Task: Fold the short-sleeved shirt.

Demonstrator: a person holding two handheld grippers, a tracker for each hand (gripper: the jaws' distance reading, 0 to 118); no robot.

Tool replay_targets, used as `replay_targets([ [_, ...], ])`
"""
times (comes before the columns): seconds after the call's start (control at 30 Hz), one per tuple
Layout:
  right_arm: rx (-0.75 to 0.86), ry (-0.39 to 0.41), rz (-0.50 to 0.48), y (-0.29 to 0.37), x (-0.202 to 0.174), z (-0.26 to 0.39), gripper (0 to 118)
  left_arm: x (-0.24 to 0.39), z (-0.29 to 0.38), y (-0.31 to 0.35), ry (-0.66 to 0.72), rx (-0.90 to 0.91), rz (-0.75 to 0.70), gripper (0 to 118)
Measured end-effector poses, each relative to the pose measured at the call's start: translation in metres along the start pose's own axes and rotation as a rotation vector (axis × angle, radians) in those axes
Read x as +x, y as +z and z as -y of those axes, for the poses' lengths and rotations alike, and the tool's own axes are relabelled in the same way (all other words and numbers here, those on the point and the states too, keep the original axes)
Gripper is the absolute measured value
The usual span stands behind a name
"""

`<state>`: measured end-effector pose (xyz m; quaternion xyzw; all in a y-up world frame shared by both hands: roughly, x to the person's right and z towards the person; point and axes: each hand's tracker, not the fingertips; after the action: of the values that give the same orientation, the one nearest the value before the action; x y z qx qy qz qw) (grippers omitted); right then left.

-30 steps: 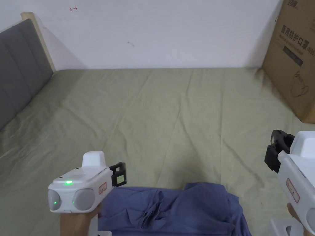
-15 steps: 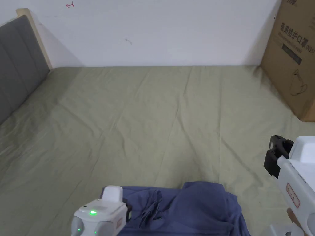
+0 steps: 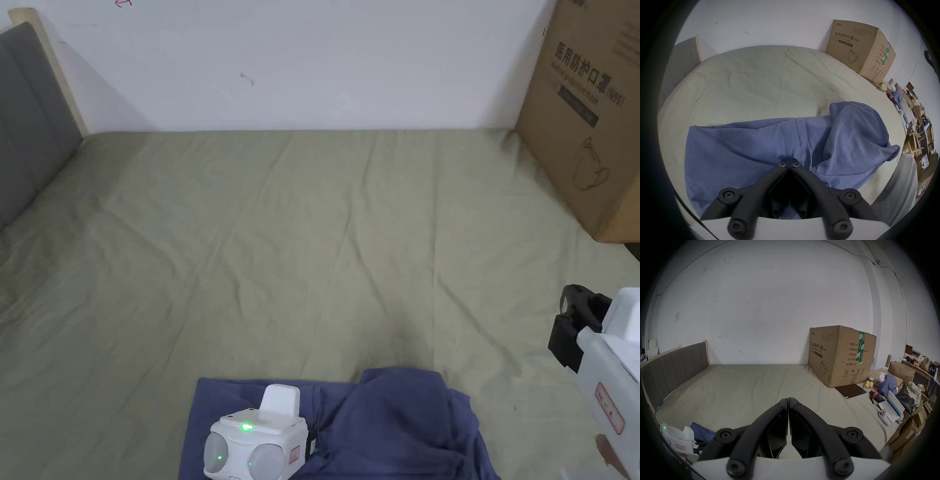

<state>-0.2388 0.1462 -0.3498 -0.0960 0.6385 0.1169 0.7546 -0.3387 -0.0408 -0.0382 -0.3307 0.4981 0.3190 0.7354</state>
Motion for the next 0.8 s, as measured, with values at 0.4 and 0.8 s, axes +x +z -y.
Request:
replay_targets([
  [0.4, 0.014, -0.004, -0.049, -0.007, -0.024, -0.005, 1, -0.129, -0.038, 0.107, 0.32, 0.195, 0.218, 0],
  [0.8, -0.012, 0.017, -0.094, -0.018, -0.047, -0.002, 1, -0.203, -0.007, 0.068, 0.473, 0.052, 0.28, 116],
])
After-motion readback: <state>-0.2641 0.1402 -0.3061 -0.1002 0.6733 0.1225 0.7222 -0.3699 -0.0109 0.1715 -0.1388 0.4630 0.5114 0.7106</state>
